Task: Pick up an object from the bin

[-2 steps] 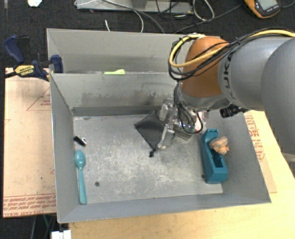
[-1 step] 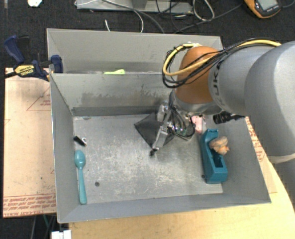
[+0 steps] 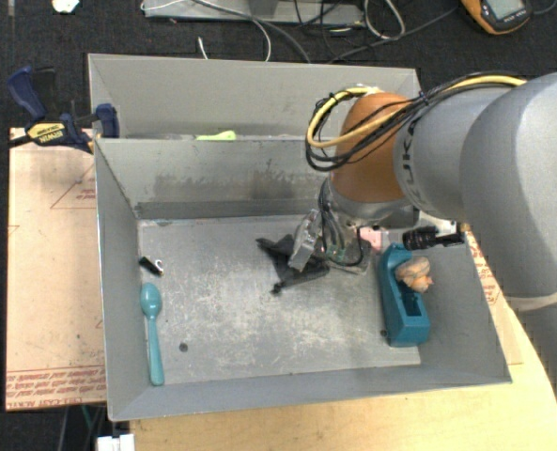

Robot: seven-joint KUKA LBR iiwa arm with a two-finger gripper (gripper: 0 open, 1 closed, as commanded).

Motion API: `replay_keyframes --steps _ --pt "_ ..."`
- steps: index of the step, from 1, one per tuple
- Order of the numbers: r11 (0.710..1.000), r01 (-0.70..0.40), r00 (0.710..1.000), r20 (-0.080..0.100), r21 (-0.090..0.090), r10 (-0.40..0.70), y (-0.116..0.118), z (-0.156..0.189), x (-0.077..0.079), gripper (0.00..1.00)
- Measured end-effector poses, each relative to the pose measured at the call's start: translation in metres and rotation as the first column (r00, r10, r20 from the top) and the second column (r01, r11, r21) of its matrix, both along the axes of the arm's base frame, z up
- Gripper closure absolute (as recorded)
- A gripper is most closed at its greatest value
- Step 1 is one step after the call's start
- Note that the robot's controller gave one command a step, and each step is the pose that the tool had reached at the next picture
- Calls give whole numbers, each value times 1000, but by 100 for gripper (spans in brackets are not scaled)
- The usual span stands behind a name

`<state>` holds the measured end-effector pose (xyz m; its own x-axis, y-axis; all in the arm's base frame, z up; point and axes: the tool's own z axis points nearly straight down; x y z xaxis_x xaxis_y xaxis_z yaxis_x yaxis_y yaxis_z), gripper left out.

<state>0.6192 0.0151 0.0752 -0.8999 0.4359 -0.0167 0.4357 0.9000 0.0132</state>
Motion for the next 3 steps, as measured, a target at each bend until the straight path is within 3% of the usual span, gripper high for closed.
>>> replay_keyframes --steps 3 --pt "1000 -2 1000 -5 0 2 0 23 -2 100"
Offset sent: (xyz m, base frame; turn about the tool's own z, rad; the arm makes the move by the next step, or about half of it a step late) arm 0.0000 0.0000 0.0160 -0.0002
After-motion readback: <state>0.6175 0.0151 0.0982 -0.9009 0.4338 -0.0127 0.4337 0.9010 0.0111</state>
